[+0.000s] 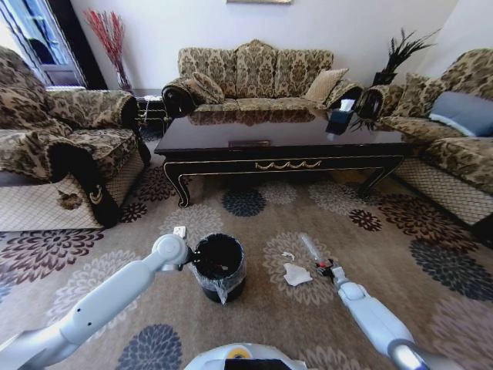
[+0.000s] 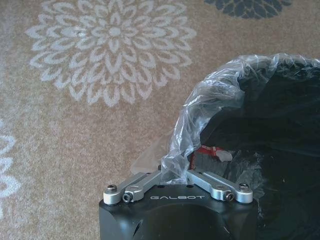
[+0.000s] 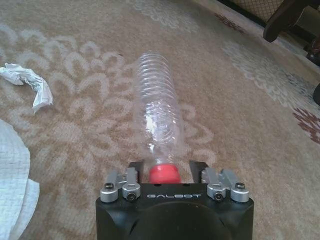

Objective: Move to the front of the table and pick up the trash from the floor, then place it into the trash bin.

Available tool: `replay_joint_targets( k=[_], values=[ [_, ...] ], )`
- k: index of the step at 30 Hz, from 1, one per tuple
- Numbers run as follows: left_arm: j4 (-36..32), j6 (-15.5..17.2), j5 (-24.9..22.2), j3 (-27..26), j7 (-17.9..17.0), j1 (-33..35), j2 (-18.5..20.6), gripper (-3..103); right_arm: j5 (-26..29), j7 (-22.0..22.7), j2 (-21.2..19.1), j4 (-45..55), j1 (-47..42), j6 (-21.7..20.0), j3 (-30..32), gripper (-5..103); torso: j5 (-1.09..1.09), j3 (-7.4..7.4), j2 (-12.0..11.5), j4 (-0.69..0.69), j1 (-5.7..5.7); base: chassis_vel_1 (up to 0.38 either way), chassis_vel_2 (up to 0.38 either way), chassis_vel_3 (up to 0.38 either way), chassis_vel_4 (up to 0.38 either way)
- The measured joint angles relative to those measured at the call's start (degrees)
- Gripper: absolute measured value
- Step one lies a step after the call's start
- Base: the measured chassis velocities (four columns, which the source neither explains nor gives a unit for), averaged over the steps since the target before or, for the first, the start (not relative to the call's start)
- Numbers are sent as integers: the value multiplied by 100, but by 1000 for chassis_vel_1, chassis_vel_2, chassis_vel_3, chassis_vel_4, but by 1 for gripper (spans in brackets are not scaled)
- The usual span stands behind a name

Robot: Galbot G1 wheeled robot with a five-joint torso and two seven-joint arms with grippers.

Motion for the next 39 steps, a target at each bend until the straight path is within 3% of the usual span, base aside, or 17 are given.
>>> replay_joint_targets(
  k=[2,7,25,31,39],
  values=[
    [-4,0,-2,0,0,-5,-15,0,-45,0,-4,-1,-7,13,-7,41,0,0,0,0,0,0,0,0,0],
    [-10,0,-3,-28,0,25,-18,0,-97,5,-22,47,-90,22,-8,29,0,0,0,-1,0,0,0,0,0],
    [-97,0,0,-71,0,42,25,0,116,232,-211,909,-464,-123,61,29,0,0,1,1,0,0,0,0,0],
    [-84,0,40,-39,-1,2,-29,0,121,506,-457,2319,-1094,-153,450,29,0,0,1,0,0,0,0,0,0],
    [-53,1,131,430,-4,-281,-158,0,140,571,-781,4365,-2141,-220,1111,29,-1,-1,1,-1,0,0,0,0,0]
  ],
)
